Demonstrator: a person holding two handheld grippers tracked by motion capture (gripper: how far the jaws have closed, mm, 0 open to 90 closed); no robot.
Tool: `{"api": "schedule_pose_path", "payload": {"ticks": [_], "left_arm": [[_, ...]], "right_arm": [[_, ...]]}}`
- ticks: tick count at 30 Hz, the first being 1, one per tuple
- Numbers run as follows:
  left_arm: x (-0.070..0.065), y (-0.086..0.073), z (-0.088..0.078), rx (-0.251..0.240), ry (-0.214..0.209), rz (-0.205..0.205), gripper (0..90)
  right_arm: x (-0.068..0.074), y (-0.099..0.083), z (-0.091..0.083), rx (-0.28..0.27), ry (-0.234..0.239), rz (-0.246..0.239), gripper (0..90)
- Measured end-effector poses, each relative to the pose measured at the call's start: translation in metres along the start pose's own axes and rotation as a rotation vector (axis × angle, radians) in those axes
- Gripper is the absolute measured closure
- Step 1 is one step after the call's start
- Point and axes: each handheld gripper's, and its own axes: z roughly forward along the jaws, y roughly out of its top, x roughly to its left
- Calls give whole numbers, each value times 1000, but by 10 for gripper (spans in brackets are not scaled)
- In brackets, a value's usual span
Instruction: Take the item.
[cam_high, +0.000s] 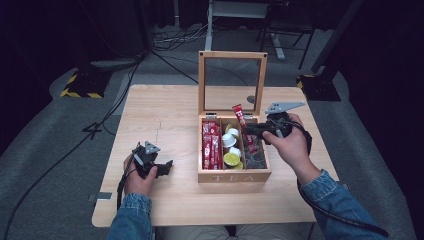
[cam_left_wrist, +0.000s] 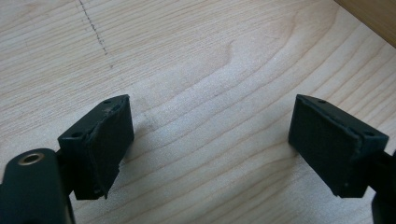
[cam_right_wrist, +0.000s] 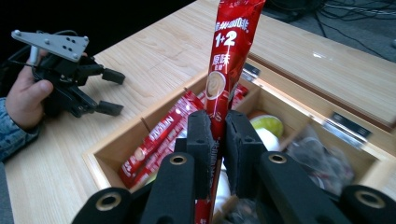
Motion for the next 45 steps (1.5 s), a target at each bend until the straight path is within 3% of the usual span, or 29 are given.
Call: {"api": "schedule_pose_path", "payload": {"ticks": [11, 15, 20, 35, 45], "left_arm": [[0, 0, 0, 0, 1, 0, 144], [0, 0, 0, 0, 1, 0, 144], [0, 0, 0, 0, 1, 0, 144], [0, 0, 0, 0, 1, 0, 144], [0, 0, 0, -2, 1, -4, 143]], "right_arm": [[-24, -25, -31, -28, -58, 33, 809], [-24, -32, -46, -56, -96, 25, 809], [-29, -45, -57, -75, -108, 62, 809], [-62, -66, -73, -60, -172, 102, 809], [-88, -90, -72, -54, -195, 141, 809]]}}
